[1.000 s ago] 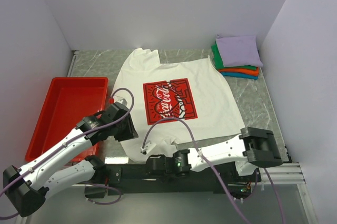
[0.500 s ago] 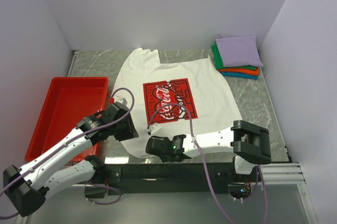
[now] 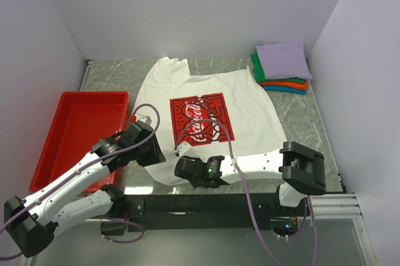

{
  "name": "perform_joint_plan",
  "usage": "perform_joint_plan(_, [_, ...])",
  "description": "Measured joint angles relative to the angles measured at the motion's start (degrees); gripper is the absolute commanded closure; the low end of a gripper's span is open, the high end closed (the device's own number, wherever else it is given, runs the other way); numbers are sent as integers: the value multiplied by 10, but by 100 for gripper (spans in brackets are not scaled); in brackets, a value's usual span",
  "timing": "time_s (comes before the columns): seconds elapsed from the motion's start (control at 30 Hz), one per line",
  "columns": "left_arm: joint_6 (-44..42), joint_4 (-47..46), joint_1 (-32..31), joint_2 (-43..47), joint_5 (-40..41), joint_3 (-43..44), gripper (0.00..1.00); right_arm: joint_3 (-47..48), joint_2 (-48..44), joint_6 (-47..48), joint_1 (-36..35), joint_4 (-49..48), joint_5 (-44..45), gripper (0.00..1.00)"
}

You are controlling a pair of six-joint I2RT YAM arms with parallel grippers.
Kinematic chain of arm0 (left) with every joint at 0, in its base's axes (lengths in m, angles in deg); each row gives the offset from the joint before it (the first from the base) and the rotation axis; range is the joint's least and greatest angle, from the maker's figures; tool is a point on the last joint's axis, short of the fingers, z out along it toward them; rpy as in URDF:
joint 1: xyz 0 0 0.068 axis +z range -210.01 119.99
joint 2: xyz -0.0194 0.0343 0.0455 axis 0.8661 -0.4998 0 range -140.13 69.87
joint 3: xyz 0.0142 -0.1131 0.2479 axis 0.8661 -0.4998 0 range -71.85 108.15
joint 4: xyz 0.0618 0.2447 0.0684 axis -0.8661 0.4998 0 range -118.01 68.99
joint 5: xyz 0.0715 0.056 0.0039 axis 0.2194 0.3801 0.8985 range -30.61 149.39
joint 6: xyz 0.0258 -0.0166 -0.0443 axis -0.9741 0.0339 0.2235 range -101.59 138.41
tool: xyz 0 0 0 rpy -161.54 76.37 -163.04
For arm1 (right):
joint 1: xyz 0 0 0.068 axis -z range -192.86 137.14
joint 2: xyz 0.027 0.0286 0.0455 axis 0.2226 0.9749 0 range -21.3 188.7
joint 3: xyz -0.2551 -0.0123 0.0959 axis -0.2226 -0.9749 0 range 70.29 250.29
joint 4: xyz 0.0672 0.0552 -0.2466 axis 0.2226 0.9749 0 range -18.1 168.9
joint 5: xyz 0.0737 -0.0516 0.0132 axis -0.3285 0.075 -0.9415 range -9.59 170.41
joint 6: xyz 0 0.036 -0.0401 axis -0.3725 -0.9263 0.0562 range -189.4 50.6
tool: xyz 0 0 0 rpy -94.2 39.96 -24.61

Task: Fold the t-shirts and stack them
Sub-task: Flatten the tshirt out

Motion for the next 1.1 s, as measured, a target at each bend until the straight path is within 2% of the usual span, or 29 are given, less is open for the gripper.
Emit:
perform_joint_plan(0.53, [0, -20, 0, -12, -2, -14, 64, -8, 6, 30, 2, -27, -5, 56])
perform_joint_plan(0.97, [0, -28, 0, -11, -3, -21, 65, -30, 7, 30, 19, -61, -56, 61])
perform_joint_plan(1.1, [0, -28, 0, -8, -3, -23, 66, -30, 7, 32, 25, -69, -82, 71])
